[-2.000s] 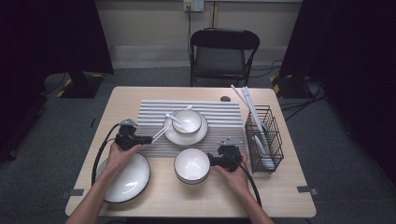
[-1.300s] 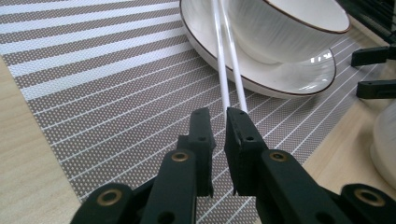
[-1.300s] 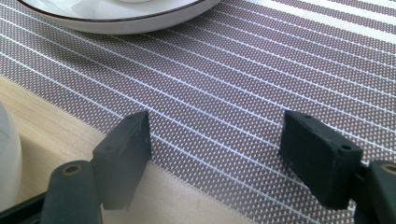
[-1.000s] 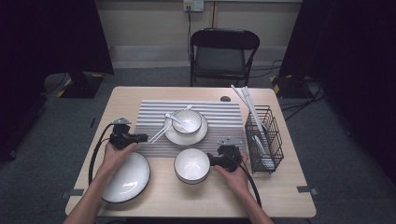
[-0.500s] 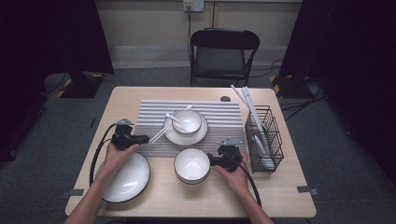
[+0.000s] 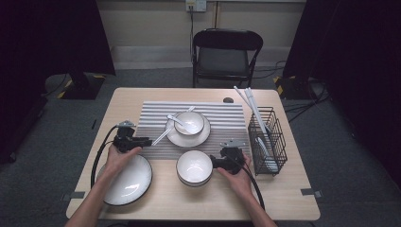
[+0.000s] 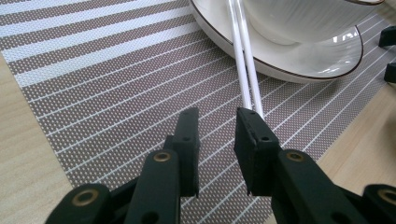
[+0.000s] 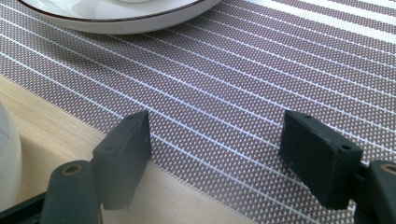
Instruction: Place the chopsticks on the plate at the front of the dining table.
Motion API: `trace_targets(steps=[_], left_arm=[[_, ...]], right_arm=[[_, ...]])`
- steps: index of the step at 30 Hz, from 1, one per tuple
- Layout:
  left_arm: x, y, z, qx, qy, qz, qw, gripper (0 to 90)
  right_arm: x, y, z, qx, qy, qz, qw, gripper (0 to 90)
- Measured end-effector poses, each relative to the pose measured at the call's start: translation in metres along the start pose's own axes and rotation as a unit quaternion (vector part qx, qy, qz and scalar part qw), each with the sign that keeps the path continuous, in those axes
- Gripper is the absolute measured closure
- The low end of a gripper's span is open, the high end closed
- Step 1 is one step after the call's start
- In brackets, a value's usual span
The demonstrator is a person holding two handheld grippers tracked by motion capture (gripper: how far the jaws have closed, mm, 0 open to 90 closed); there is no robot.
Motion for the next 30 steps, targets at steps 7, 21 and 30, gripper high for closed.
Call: trace_targets(steps=[7, 21, 30], left_arm=[[0.0011, -0.0011, -0.0001, -0.003, -0.004, -0.003, 1.0000, 63.1], [0.0011, -0.0029, 0.0004, -0.008, -0.001, -0.009, 0.9999, 49.6], [0.0019, -0.0035, 0.0003, -0.014, -0.003, -0.013, 0.9998, 41.7]], right_arm=[[0.0000, 0.0000, 0.0000, 0.000, 0.000, 0.000, 1.0000, 24.0], [-0.0001, -0.0001, 0.0000, 0.000, -0.001, 0.001, 1.0000, 24.0], [-0.0002, -0.0001, -0.0001, 0.000, -0.001, 0.001, 1.0000, 24.0]])
Point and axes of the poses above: each handheld gripper's, and its own axes: y roughly backward along the jaws, z roughly out of its underside, x roughly to its right, the point moved 5 cm from there along -y, roughly forward along the jaws, and after that the axes turned 7 degrees about -y, right-handed, at the moved point
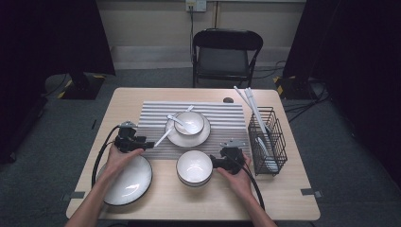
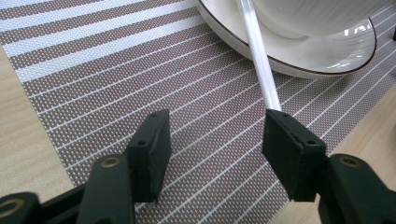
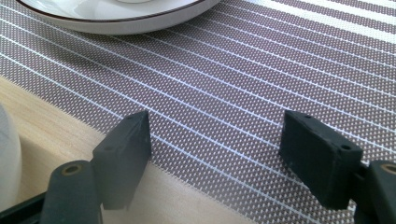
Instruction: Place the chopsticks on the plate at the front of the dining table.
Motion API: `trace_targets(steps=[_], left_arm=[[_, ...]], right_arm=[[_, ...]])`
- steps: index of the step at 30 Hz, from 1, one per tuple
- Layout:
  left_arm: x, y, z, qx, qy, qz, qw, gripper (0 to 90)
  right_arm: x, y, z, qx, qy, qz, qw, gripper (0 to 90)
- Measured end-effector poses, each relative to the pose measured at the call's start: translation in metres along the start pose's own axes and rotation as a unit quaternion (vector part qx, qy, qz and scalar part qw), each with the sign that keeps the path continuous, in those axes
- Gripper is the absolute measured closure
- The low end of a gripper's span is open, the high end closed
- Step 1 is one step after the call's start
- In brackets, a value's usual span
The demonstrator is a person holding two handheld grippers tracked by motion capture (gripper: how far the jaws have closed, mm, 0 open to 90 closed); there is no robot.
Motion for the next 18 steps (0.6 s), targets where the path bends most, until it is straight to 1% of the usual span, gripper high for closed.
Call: trace_targets(steps=[1, 2, 4, 6, 15, 18], left_arm=[[0.0007, -0.0004, -0.0003, 0.002, 0.004, -0.001, 1.0000, 40.8], [0.0015, -0.0008, -0.0004, 0.003, 0.004, 0.002, 1.0000, 40.1], [0.0020, -0.0010, -0.0006, 0.000, 0.000, 0.000, 1.0000, 38.7], [0.0021, -0.0015, -0.0007, -0.001, -0.002, 0.002, 1.0000, 37.3], [0.0045, -0.0024, -0.0010, 0.000, -0.003, 0.004, 1.0000, 33.3], [0.0059, -0.0032, -0.0007, -0.003, -0.009, 0.008, 0.9999, 32.5]], right_arm=[[0.0000, 0.0000, 0.0000, 0.000, 0.000, 0.000, 1.0000, 24.0], [0.0000, 0.0000, 0.0000, 0.000, 0.000, 0.000, 1.0000, 24.0], [0.0000, 0.0000, 0.0000, 0.000, 0.000, 0.000, 1.0000, 24.0], [0.0000, 0.0000, 0.0000, 0.000, 0.000, 0.000, 1.0000, 24.0], [0.0000, 0.0000, 0.0000, 0.000, 0.000, 0.000, 1.0000, 24.0], [0.0000, 0.0000, 0.0000, 0.000, 0.000, 0.000, 1.0000, 24.0]])
Point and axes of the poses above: each handheld gripper's, and its own axes: y roughly backward along the jaws, z roughly out of its underside, x roughly to its right, the point moved 5 cm from there along -y, roughly forward along the jaws, and after that the axes turned 7 degrees about -y, right-handed, at the moved point
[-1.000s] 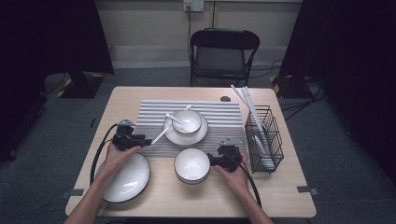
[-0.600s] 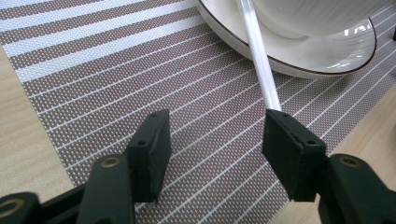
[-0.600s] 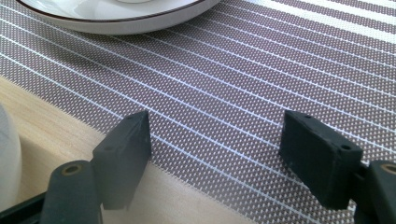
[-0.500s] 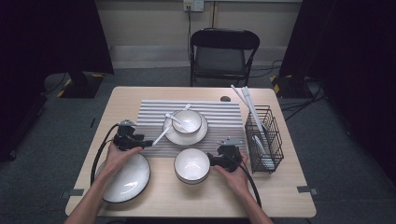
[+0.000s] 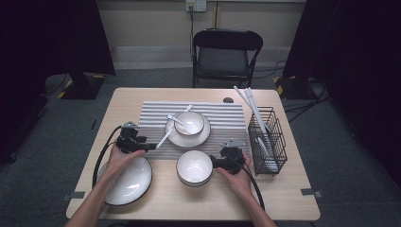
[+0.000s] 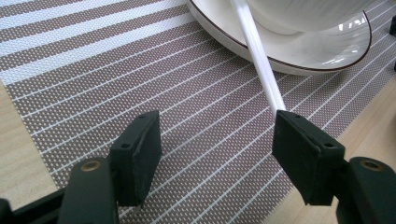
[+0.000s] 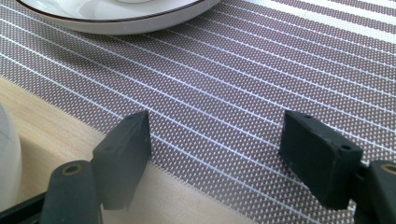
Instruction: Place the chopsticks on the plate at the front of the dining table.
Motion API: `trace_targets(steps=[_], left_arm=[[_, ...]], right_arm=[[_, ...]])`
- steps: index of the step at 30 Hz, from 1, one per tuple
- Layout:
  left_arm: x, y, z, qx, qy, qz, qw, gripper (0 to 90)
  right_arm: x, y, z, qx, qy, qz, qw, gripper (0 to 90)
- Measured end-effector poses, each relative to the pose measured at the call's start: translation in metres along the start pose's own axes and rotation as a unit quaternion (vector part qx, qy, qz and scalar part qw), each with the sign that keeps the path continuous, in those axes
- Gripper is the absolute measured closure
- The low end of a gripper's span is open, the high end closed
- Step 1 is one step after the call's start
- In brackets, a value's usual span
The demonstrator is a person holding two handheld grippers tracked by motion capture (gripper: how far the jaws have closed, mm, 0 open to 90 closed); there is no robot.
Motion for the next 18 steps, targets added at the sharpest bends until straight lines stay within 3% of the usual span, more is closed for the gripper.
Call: trace_targets(steps=[18], left_arm=[[0.0054, -0.0050, -0.0011, -0.006, -0.012, 0.000, 0.9999, 26.2]], right_arm=[[-0.0001, 0.0000, 0.0000, 0.000, 0.000, 0.000, 1.0000, 24.0]])
Point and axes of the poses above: each handheld gripper's, and its own axes: y roughly backward along the jaws, z roughly out of its underside, x roughly to its right, the point moved 5 cm from there along -y, roughly forward along the jaws, and after that the axes turned 7 degrees about -y, right-handed, at the moved point
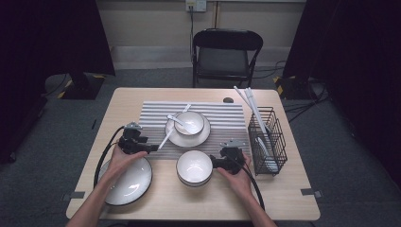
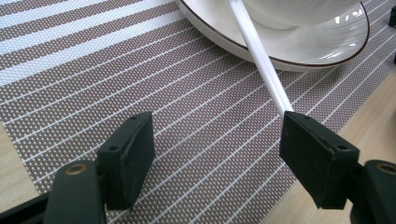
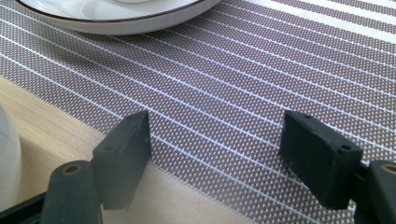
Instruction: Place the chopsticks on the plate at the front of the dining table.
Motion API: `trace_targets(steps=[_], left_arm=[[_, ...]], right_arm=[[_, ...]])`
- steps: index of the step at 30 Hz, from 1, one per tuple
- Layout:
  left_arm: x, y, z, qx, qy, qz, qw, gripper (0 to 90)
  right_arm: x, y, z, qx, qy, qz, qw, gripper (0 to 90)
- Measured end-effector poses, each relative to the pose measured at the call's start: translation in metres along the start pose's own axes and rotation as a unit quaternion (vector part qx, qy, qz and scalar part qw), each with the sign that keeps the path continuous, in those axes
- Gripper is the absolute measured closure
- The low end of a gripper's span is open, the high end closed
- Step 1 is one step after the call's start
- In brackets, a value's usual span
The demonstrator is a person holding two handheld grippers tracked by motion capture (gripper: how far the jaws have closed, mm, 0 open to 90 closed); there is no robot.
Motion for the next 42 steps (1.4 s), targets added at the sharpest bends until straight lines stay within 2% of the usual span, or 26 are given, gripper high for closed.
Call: trace_targets(steps=[14, 17, 20, 28, 30, 31, 42], left_arm=[[0.004, -0.003, -0.003, -0.003, -0.005, 0.004, 1.0000, 25.2], [0.006, -0.005, -0.003, -0.002, -0.001, 0.006, 1.0000, 25.1], [0.006, -0.005, -0.003, -0.004, -0.005, 0.002, 1.0000, 25.0], [0.009, -0.007, -0.004, -0.006, -0.007, 0.006, 0.9999, 25.0], [0.009, -0.007, -0.004, -0.009, -0.012, 0.007, 0.9999, 25.0], [0.010, -0.008, -0.005, -0.006, -0.007, 0.008, 0.9999, 25.0], [0.013, -0.009, -0.006, -0.007, -0.008, 0.012, 0.9999, 25.1]], right_arm=[[0.000, 0.000, 0.000, 0.000, 0.000, 0.000, 1.0000, 24.0], [0.000, 0.000, 0.000, 0.000, 0.000, 0.000, 1.0000, 24.0], [0.000, 0.000, 0.000, 0.000, -0.001, 0.000, 1.0000, 24.0], [0.000, 0.000, 0.000, 0.000, 0.000, 0.001, 1.0000, 24.0], [0.000, 0.000, 0.000, 0.000, -0.001, 0.001, 1.0000, 24.0], [0.000, 0.000, 0.000, 0.000, -0.001, 0.001, 1.0000, 24.0], [0.000, 0.000, 0.000, 0.000, -0.001, 0.001, 1.0000, 24.0]])
Point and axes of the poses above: each handheld gripper's, and its own axes: y roughly backward along the jaws, z roughly out of its underside, x roughly to its right, the point moved 5 cm from there along -y, roughly forward along the jaws, and after that the axes turned 7 degrees about -y, right-handed, at the moved point
